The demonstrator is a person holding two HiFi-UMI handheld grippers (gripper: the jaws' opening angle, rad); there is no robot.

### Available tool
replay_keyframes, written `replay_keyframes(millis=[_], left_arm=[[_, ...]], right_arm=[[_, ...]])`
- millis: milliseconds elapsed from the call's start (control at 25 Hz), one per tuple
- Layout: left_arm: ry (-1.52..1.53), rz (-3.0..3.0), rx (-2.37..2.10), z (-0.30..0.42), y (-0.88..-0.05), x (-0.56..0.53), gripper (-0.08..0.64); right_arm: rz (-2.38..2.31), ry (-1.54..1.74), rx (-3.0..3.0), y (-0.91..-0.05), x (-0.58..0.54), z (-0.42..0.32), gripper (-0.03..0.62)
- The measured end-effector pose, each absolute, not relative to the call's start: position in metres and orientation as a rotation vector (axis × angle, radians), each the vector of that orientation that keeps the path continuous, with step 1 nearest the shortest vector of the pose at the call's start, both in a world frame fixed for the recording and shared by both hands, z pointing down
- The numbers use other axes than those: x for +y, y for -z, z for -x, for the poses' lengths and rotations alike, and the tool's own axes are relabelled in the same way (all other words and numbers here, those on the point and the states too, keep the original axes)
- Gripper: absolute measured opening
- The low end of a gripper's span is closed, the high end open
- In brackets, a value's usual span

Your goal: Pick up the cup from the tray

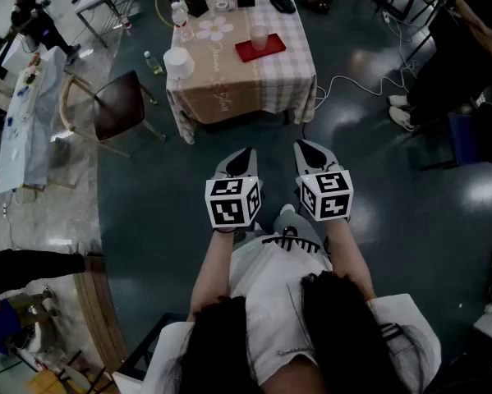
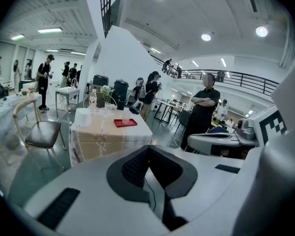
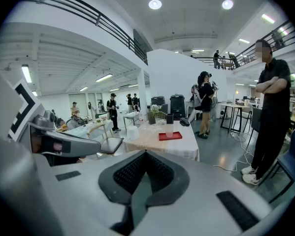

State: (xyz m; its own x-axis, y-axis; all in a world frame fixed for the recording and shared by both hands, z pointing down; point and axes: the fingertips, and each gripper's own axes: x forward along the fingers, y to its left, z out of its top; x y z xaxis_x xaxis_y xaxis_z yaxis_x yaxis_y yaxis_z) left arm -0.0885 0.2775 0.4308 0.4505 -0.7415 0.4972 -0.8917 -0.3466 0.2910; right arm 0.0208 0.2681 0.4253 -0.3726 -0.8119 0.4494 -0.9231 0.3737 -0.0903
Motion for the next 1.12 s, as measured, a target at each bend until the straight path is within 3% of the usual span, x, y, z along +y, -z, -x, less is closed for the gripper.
replay_keyframes(millis=[720, 880, 1120], left_arm=[[-0.409, -2.141, -1.400, 0.068, -0.438, 0.263, 0.008], [-0.423, -2.123, -1.411, 0.055, -0.436, 0.254, 0.008], [-0.403, -2.102, -1.444, 0.036, -0.429, 0.237, 0.006]], right_arm=[[-1.463, -0.562, -2.384, -0.432, 0.252, -0.041, 0.015], [-1.423, -0.560, -2.411, -0.428, 0.241, -0.050, 0.140], [-1.392, -0.554, -2.465, -0.419, 0.222, -0.069, 0.189]])
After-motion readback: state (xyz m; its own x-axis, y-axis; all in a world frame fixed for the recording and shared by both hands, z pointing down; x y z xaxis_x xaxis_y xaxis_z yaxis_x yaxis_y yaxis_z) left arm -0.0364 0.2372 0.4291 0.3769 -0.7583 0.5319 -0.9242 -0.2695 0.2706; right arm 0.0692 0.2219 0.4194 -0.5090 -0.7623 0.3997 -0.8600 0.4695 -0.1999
